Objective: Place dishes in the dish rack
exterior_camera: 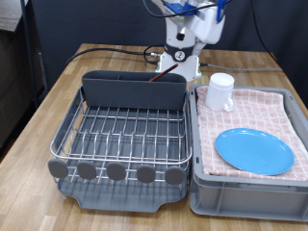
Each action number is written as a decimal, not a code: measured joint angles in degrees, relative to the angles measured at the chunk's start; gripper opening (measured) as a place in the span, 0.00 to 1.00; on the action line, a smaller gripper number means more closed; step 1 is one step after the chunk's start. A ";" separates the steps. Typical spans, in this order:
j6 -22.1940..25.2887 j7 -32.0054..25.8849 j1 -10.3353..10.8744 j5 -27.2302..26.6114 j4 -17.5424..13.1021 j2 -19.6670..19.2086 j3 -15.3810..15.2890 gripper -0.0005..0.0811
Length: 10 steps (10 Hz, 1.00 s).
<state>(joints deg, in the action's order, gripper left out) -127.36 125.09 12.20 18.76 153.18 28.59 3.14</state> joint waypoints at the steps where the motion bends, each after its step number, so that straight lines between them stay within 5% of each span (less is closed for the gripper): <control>1: 0.00 -3.57 1.22 -0.40 -1.14 -1.41 0.60 0.99; 5: -4.43 -4.30 1.34 -0.21 -2.29 -3.22 0.57 0.99; 10: -9.05 -12.99 5.83 -8.92 -11.08 -14.17 1.42 0.99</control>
<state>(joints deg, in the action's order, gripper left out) -136.41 112.10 18.03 9.84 142.10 14.42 4.56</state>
